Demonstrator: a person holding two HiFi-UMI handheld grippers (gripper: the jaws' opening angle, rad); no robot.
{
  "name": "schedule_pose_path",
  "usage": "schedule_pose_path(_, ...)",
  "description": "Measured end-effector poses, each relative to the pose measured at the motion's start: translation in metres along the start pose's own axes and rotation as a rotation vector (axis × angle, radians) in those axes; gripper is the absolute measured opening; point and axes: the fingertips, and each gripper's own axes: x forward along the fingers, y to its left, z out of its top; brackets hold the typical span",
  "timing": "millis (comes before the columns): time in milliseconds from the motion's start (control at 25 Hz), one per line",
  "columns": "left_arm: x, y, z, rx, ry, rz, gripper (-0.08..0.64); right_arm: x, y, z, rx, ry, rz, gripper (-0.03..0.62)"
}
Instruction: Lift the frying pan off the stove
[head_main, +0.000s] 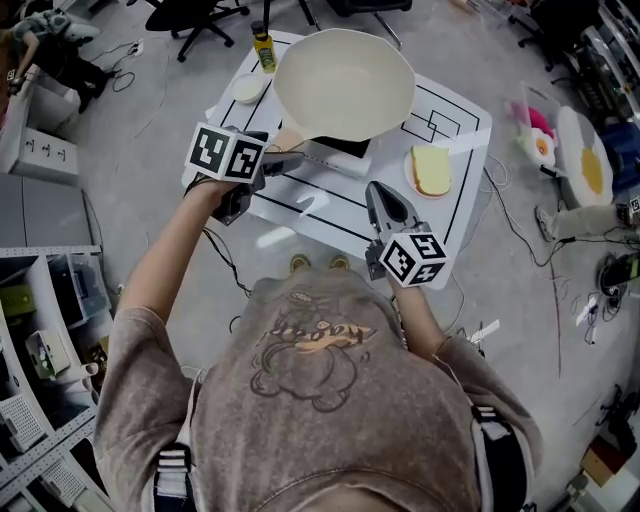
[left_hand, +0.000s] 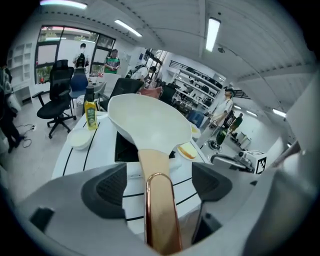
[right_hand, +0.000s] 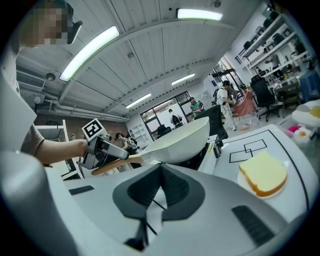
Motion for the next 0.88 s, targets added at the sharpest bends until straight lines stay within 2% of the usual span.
schedule_pose_path(200, 0.016, 0.005, -0.010, -0.015, 0.091, 0.000, 0.400, 0.001, -0.007, -0.001, 0.012, 0.003, -0.006, -0.009)
schedule_pose_path(440, 0.032, -0.003, -0.027, -0.020, 0.183, -0.067, 0.399, 0.003, -0.021, 0.000, 0.035, -0.005, -0.025, -0.009)
schedule_pose_path(480, 0.035, -0.003, -0.031, -0.024, 0.200, -0.071, 0.387, 0.003, -0.023, 0.000, 0.041, -0.006, -0.029, -0.009)
schedule_pose_path(560, 0.038, 0.000, -0.036, -0.039, 0.227, -0.075, 0.301, 0.004, -0.026, -0.001, 0.052, -0.009, -0.036, -0.009)
schedule_pose_path(680, 0.040, 0.003, -0.039, -0.064, 0.251, -0.084, 0.212, 0.004, -0.030, -0.002, 0.061, -0.012, -0.046, -0.009)
schedule_pose_path(880, 0.043, 0.005, -0.047, -0.035, 0.302, -0.070, 0.164, 0.002, -0.034, -0.003, 0.073, -0.015, -0.065, -0.009)
